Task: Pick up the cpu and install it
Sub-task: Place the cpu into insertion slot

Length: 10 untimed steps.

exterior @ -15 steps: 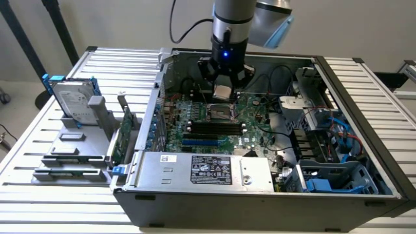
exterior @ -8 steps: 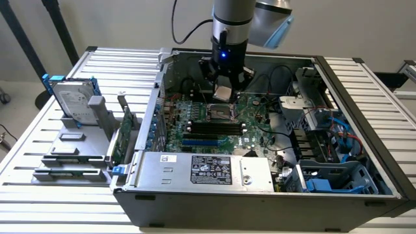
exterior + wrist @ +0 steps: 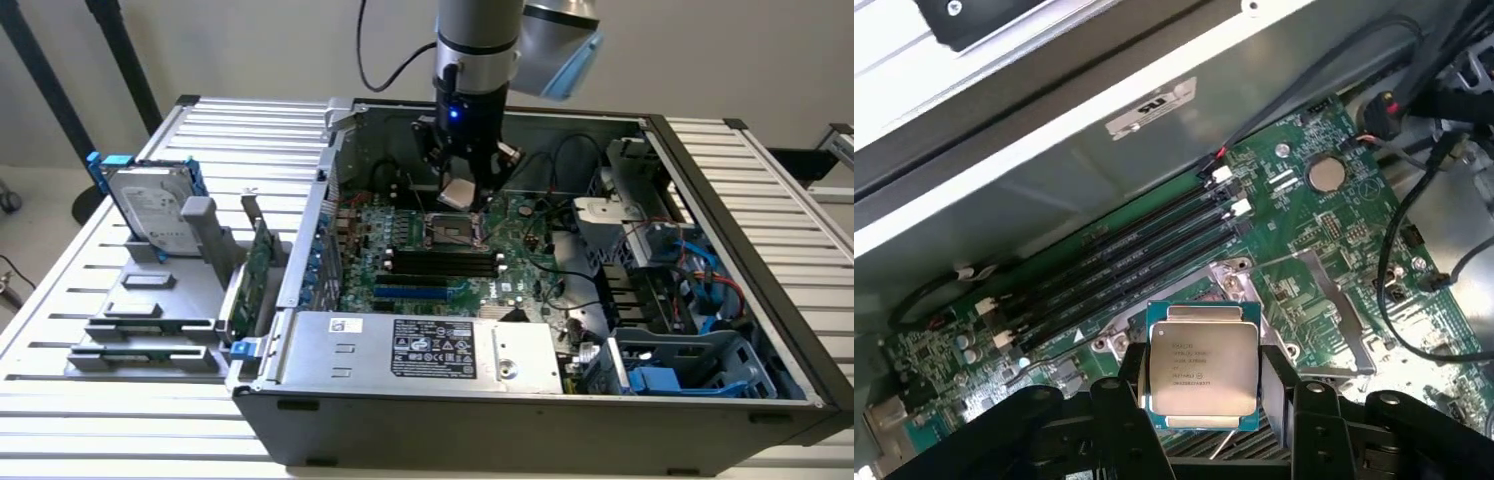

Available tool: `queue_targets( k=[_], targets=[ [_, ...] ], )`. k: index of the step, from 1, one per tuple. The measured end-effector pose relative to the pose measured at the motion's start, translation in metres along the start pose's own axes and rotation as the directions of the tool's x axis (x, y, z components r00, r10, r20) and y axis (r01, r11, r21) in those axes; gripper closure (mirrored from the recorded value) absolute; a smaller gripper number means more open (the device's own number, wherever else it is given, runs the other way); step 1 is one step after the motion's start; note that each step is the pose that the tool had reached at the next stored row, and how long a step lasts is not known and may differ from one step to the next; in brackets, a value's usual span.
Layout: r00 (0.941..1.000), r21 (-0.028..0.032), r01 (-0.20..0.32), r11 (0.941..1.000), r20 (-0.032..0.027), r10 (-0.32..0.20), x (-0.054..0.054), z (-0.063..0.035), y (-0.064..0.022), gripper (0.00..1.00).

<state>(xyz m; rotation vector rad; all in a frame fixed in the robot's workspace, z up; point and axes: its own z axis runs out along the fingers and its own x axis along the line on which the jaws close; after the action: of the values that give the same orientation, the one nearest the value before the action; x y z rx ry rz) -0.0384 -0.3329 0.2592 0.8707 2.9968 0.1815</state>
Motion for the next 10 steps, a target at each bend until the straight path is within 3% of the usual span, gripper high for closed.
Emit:
queue_targets(
  k=[5, 10],
  targets=[
    [0.9965, 0.0012, -0.083, 0.9965, 0.0053, 0.083, 0.0, 0.0015, -0.0002, 0.45],
    [0.9866, 0.0048, -0.163, 0.9866, 0.007, 0.163, 0.0, 0.003, -0.0004, 0.45]
  ],
)
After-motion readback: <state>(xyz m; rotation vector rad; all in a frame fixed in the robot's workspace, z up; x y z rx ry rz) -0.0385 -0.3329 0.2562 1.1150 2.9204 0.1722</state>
